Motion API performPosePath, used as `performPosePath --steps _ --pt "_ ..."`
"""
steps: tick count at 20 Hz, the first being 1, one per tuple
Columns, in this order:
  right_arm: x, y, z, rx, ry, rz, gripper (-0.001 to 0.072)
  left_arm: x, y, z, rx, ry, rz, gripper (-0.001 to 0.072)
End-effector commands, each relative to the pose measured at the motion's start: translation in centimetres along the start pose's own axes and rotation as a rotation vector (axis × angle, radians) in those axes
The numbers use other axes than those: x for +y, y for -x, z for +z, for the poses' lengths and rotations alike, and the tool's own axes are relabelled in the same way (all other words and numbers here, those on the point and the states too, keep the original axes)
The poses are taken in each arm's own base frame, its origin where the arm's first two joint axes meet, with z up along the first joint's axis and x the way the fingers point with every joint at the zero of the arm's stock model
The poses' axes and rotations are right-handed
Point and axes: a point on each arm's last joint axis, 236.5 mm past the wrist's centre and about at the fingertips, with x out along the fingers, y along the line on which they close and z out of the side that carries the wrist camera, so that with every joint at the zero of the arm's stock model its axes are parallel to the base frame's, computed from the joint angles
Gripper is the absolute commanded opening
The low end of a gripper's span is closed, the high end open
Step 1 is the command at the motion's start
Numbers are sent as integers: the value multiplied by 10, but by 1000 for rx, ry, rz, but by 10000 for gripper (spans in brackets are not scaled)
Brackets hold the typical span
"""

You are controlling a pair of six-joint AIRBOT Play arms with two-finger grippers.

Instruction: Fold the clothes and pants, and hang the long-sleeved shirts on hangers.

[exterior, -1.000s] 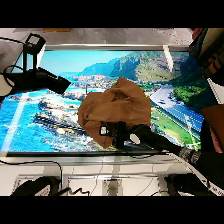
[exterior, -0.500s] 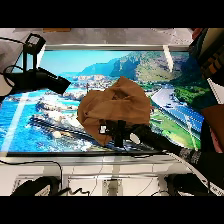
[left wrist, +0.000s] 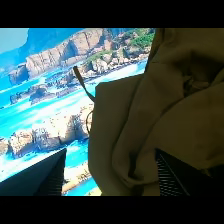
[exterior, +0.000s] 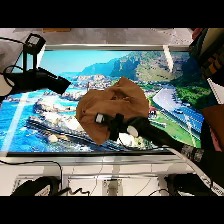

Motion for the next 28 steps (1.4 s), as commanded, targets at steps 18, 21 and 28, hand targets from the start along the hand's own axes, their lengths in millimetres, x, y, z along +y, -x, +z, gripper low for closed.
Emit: performPosePath --steps 18,21,28 --pt "-223 130 21 -255 -875 -287 32 -177 -52 -225 455 854 -566 655" --pt "-223 130 21 -254 -875 -286 32 -190 -53 -250 505 867 -559 647" --pt "-222 130 20 -252 -876 -285 31 -194 -70 -263 500 927 -468 619"
